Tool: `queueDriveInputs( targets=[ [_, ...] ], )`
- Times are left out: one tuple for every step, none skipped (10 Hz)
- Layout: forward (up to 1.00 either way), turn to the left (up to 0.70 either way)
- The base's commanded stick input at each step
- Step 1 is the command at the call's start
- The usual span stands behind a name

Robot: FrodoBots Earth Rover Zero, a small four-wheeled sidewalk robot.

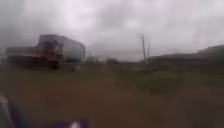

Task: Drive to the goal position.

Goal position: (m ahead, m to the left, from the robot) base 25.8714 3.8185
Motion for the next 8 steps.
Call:
queueDriveInputs(
  targets=[
    [0.70, 0.00],
    [0.70, 0.00],
    [0.70, 0.00],
    [0.70, 0.00],
    [0.70, 0.00],
    [0.70, 0.00],
    [0.70, 0.00],
    [0.70, 0.00]
  ],
)
